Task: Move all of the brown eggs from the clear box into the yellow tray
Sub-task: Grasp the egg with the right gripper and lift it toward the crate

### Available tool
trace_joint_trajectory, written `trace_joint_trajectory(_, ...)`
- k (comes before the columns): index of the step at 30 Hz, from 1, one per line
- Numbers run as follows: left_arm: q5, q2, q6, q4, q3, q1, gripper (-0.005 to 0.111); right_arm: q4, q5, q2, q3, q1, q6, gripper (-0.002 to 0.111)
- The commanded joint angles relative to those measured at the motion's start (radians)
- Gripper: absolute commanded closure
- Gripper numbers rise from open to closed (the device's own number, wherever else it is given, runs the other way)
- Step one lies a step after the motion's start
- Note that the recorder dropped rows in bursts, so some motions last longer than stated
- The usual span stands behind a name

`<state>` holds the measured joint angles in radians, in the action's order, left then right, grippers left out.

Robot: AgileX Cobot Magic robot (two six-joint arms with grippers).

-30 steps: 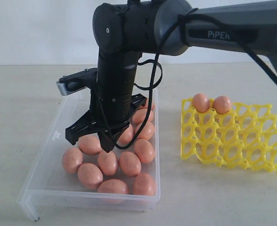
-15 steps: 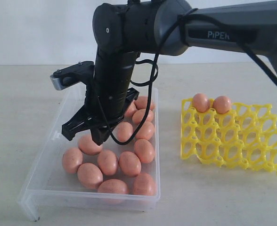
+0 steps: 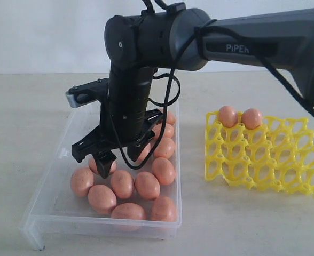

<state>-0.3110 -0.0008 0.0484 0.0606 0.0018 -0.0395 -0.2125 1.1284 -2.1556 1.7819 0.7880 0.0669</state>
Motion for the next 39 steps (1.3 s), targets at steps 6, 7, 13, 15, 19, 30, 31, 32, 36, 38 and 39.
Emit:
trace_joint_trajectory(6,0.007,0.001,0.000,0.002,-0.002,0.003,0.111,0.015,-0.013,-0.118,0.005,0.001,-0.067,0.045)
trace_joint_trajectory(7,0.007,0.001,0.000,0.002,-0.002,0.003,0.111,0.015,-0.021,-0.125,0.005,0.001,-0.067,0.045)
trace_joint_trajectory(13,0.007,0.001,0.000,0.002,-0.002,0.003,0.111,0.019,-0.052,-0.145,0.005,0.001,-0.073,0.088)
trace_joint_trajectory(15,0.007,0.001,0.000,0.002,-0.002,0.003,0.111,0.019,-0.063,-0.145,0.005,0.001,-0.057,0.108)
trace_joint_trajectory(19,0.007,0.001,0.000,0.002,-0.002,0.003,0.111,0.019,-0.024,-0.145,0.044,0.001,-0.034,0.109)
trace_joint_trajectory(30,0.007,0.001,0.000,0.002,-0.002,0.003,0.111,0.051,-0.048,0.032,0.353,0.001,-0.033,0.109)
trace_joint_trajectory(31,0.007,0.001,0.000,0.002,-0.002,0.003,0.111,0.056,-0.084,0.052,0.355,0.001,-0.058,0.109)
trace_joint_trajectory(32,0.007,0.001,0.000,0.002,-0.002,0.003,0.111,0.071,-0.126,0.073,0.355,0.001,-0.098,0.109)
trace_joint_trajectory(36,0.007,0.001,0.000,0.002,-0.002,0.003,0.111,0.130,-0.244,0.124,0.345,0.013,-0.213,0.109)
trace_joint_trajectory(38,0.007,0.001,0.000,0.002,-0.002,0.003,0.111,0.197,-0.334,0.160,0.300,0.042,-0.237,0.109)
trace_joint_trajectory(39,0.007,0.001,0.000,0.002,-0.002,0.003,0.111,0.249,-0.401,0.183,0.259,0.062,-0.265,0.109)
